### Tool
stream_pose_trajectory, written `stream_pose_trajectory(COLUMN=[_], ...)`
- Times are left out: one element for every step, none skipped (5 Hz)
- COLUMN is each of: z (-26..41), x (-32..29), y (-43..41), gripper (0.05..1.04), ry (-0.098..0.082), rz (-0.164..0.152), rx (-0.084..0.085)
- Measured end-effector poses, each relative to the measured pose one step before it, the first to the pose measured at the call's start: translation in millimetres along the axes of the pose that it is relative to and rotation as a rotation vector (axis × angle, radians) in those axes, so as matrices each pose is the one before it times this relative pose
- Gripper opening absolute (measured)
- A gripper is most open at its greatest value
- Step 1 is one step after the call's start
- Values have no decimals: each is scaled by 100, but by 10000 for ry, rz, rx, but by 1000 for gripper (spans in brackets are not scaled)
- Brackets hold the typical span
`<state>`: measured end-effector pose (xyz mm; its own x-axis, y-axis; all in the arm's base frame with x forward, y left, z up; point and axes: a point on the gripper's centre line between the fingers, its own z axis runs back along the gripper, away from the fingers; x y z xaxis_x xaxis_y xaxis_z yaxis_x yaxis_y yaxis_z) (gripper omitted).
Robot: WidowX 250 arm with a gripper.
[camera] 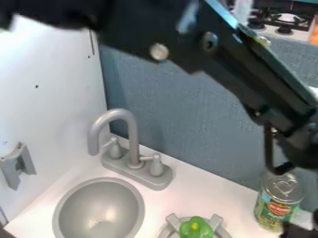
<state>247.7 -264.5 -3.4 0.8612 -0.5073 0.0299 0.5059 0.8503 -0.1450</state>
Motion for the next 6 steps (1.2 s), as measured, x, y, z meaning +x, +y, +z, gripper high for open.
stream_pose_trajectory(z=[-2005,-1393,-1123,-1094,-1019,-28], x=[988,1370,670,446,72,251], y=[-130,-18,385,215,73,-222], gripper=[628,628,628,628,628,675], ry=[446,305,214,327,335,-143], rz=[-277,-214,-8,-46,7,-40], rx=[-17,84,247,149,31,-140])
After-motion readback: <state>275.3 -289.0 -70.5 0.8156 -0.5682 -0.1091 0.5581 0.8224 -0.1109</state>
